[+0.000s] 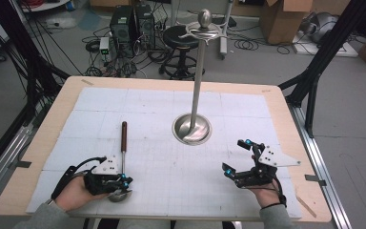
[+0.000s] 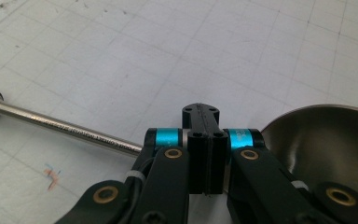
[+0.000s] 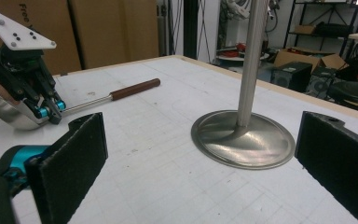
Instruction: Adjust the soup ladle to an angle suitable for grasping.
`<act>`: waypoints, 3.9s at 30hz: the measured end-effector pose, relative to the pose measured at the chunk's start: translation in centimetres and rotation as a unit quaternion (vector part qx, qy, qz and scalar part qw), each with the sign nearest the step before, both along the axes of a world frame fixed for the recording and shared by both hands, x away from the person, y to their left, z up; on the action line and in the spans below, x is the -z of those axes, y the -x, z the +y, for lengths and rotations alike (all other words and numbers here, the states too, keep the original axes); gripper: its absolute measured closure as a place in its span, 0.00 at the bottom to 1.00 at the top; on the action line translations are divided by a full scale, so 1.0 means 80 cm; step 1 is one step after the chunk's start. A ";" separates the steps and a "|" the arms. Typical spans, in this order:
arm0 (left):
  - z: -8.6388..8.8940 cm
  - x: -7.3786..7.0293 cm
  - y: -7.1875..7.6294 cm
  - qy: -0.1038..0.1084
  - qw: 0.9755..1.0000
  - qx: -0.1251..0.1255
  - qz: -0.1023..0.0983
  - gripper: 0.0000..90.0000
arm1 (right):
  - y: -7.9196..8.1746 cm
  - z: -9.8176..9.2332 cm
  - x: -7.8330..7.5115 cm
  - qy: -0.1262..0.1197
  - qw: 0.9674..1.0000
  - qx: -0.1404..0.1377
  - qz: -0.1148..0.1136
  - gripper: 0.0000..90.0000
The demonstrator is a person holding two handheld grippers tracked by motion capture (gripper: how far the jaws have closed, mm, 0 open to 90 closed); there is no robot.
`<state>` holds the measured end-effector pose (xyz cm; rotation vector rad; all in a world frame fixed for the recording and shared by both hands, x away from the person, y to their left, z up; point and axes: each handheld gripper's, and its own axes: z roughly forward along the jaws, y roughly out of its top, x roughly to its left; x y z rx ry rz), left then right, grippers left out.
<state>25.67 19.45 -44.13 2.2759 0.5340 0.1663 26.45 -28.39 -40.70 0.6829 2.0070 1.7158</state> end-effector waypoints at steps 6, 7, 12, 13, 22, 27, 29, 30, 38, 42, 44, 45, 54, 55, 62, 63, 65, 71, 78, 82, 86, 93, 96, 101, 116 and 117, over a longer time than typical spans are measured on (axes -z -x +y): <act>0.018 0.000 0.003 0.001 1.000 -0.001 0.003 1.00 | 0.000 0.000 0.000 0.001 1.000 -0.001 0.001 0.01; 0.021 0.000 0.003 0.004 1.000 -0.003 0.006 1.00 | 0.000 0.000 0.000 0.000 1.000 -0.001 0.002 0.01; 0.033 0.000 0.004 0.005 1.000 -0.004 0.007 1.00 | 0.000 0.001 0.000 0.002 1.000 -0.001 0.001 0.01; 0.033 0.000 0.004 0.005 1.000 -0.004 0.007 1.00 | 0.000 0.001 0.000 0.002 1.000 -0.001 0.001 0.01; 0.047 -0.012 -0.006 0.037 0.999 -0.039 -0.008 1.00 | 0.000 0.002 0.000 0.003 1.000 0.000 0.000 0.02; 0.060 -0.013 -0.016 0.033 0.996 -0.078 -0.015 1.00 | 0.000 0.002 -0.001 0.003 1.000 -0.001 0.000 0.01; 0.065 -0.011 -0.022 0.032 0.995 -0.097 -0.012 1.00 | 0.000 0.002 -0.001 0.002 1.000 0.000 0.000 0.01; 0.069 -0.009 -0.026 0.027 0.994 -0.106 -0.009 1.00 | 0.000 0.002 0.000 0.002 1.000 0.000 0.001 0.01; 0.071 0.000 -0.045 0.018 0.989 -0.149 0.003 1.00 | 0.001 0.002 -0.001 0.003 1.000 0.000 0.001 0.02; 0.071 0.002 -0.050 0.020 0.987 -0.159 0.008 1.00 | 0.001 0.002 -0.001 0.002 1.000 0.000 0.002 0.01; 0.071 0.002 -0.051 0.018 0.987 -0.160 0.009 1.00 | 0.001 0.002 -0.001 0.002 1.000 0.000 0.001 0.01; 0.070 0.002 -0.051 0.019 0.987 -0.161 0.009 1.00 | 0.001 0.002 -0.001 0.002 1.000 0.001 0.002 0.02; 0.061 -0.001 -0.055 0.002 0.985 -0.170 0.017 1.00 | 0.001 0.001 -0.001 0.000 1.000 0.002 -0.002 0.01; 0.061 -0.001 -0.055 0.002 0.985 -0.170 0.017 1.00 | 0.001 0.001 -0.001 0.000 1.000 0.002 -0.002 0.01; 0.050 -0.002 -0.059 -0.007 0.986 -0.167 0.009 1.00 | 0.001 0.001 -0.001 0.001 1.000 0.002 -0.002 0.01; 0.050 -0.002 -0.059 -0.007 0.986 -0.167 0.009 1.00 | 0.001 0.001 -0.001 0.001 1.000 0.002 -0.002 0.01; 0.048 -0.002 -0.061 -0.008 0.986 -0.167 0.009 1.00 | 0.001 0.001 -0.001 0.001 1.000 0.002 -0.001 0.01; 0.040 -0.002 -0.064 -0.010 0.986 -0.166 0.004 1.00 | 0.001 0.001 -0.001 0.001 1.000 0.002 0.000 0.01; 0.032 -0.002 -0.066 -0.012 0.987 -0.161 -0.001 1.00 | 0.000 0.002 -0.001 0.001 1.000 0.001 0.001 0.01; 0.024 -0.002 -0.069 -0.012 0.987 -0.158 0.000 1.00 | 0.000 0.001 0.000 0.001 1.000 0.002 0.000 0.01; 0.015 -0.003 -0.071 -0.017 0.989 -0.150 0.001 1.00 | 0.000 0.001 0.000 0.002 1.000 0.001 0.000 0.01; -0.003 -0.005 -0.072 -0.026 0.992 -0.126 0.005 1.00 | 0.000 0.001 0.000 0.001 1.000 0.001 0.000 0.02; -0.005 -0.006 -0.073 -0.025 0.991 -0.129 0.011 1.00 | 0.000 0.002 0.000 0.002 1.000 0.001 0.001 0.01; -0.006 -0.005 -0.074 -0.018 0.991 -0.128 0.018 1.00 | 0.000 0.002 0.000 0.002 1.000 0.000 0.001 0.01; -0.023 -0.007 -0.074 -0.026 0.994 -0.107 0.026 1.00 | 0.000 0.002 0.000 0.002 1.000 0.000 0.002 0.01; -0.026 -0.008 -0.073 -0.028 0.994 -0.100 0.025 1.00 | 0.000 0.002 0.000 0.003 1.000 0.001 0.001 0.01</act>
